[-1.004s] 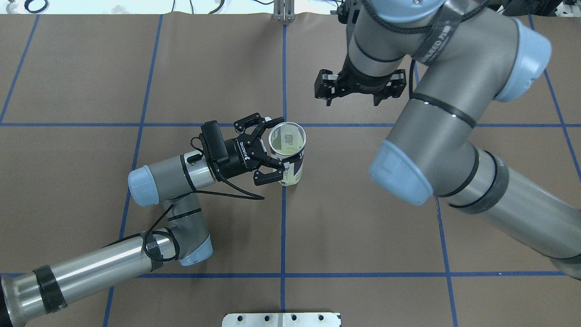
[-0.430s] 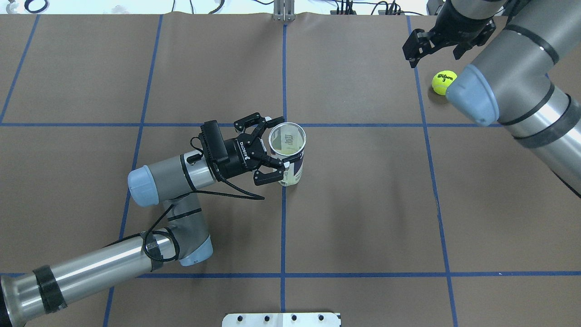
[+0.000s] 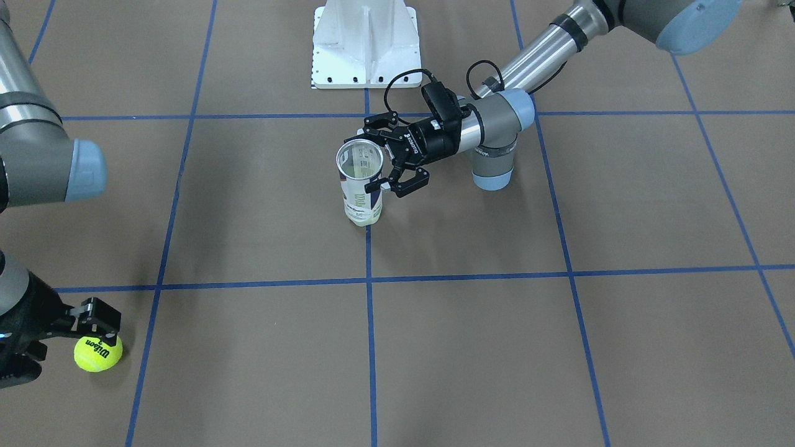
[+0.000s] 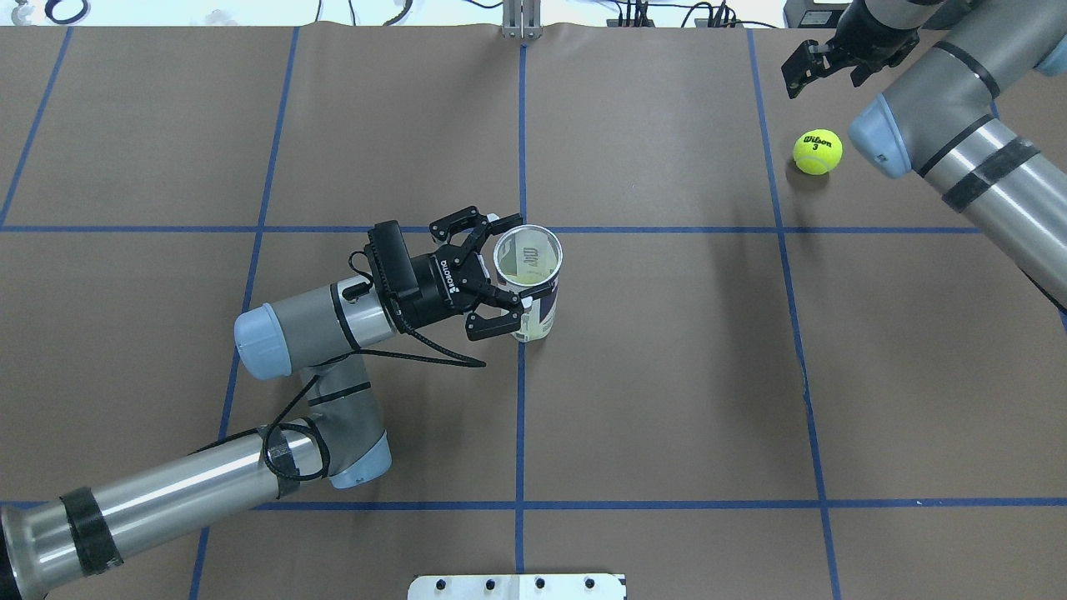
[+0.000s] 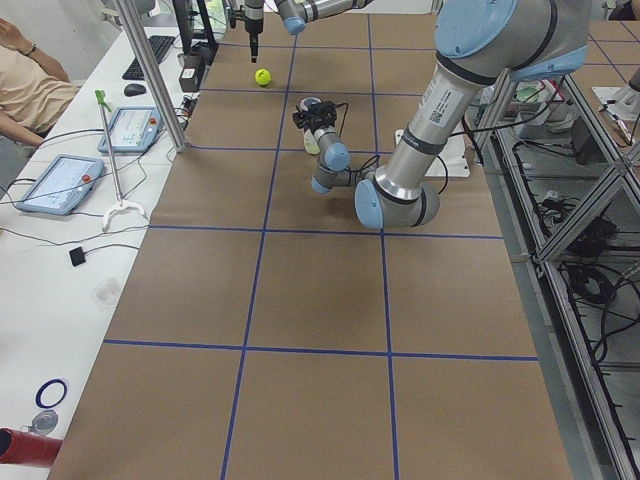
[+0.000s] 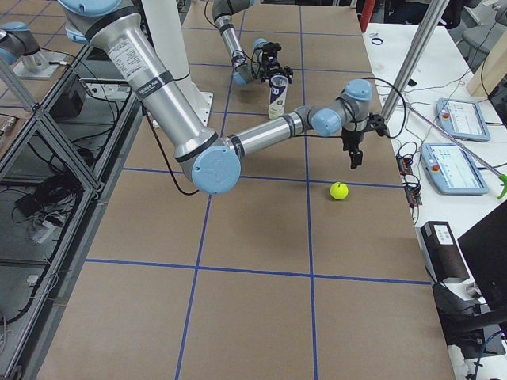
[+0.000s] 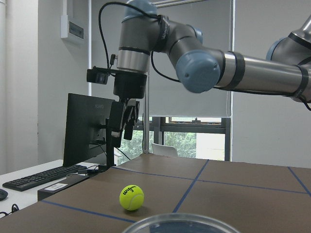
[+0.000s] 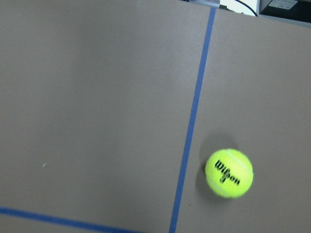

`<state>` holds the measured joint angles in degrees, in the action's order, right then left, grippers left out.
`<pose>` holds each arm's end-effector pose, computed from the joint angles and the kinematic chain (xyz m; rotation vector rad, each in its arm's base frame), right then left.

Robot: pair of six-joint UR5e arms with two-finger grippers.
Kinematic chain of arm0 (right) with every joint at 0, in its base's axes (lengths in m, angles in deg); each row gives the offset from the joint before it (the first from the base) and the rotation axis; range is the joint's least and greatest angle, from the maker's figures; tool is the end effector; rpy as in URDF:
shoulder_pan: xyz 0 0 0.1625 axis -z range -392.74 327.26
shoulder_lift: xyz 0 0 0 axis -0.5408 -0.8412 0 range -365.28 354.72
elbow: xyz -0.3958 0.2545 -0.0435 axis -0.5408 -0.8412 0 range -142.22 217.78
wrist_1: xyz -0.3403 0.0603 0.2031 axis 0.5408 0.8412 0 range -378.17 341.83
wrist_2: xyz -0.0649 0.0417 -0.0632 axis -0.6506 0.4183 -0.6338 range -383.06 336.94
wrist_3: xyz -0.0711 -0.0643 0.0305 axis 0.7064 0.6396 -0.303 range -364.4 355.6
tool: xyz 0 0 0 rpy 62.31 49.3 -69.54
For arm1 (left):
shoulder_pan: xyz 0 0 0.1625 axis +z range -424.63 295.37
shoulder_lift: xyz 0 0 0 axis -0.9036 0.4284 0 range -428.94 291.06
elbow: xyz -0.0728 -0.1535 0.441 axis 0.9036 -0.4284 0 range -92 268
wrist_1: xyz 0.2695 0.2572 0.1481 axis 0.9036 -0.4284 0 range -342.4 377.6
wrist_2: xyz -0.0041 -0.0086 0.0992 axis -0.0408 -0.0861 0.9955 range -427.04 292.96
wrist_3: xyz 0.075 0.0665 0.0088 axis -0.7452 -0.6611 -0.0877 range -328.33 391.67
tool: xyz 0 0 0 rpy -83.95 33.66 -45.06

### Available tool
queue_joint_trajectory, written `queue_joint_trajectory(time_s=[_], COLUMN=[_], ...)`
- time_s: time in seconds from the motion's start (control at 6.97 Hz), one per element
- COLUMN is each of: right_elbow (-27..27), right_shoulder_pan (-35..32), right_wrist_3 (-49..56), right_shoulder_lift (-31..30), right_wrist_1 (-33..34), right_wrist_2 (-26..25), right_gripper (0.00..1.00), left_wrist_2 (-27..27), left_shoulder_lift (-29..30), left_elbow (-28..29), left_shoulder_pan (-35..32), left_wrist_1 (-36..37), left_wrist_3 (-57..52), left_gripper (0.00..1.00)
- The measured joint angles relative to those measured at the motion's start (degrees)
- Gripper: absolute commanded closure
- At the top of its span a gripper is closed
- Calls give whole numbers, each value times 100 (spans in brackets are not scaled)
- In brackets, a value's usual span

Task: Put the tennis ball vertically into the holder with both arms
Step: 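Move the right gripper away toward the second yellow tennis ball, then close the right gripper on the second tennis ball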

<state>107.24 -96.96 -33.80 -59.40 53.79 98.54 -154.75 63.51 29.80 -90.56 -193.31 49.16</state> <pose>-0.2632 -0.7302 0.4620 0.2548 -0.7372 -0.1006 0.5692 -0.4294 0.3001 1.7732 1.5021 0.3708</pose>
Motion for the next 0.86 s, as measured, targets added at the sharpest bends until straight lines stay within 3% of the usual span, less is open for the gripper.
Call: queue_joint_trajectory(time_s=[0.29, 0.86], right_elbow=[-821, -1005], right_shoulder_pan=[10, 347], right_wrist_3=[-72, -283], right_shoulder_lift=[9, -51], right_wrist_1=[-905, -1073], right_wrist_2=[-11, -290], right_gripper=[1, 1], left_wrist_2=[0, 0], left_shoulder_lift=[0, -8], left_elbow=[-13, -8], left_shoulder_pan=[0, -2], left_wrist_1=[3, -3], left_wrist_3=[-4, 0], left_gripper=[1, 1])
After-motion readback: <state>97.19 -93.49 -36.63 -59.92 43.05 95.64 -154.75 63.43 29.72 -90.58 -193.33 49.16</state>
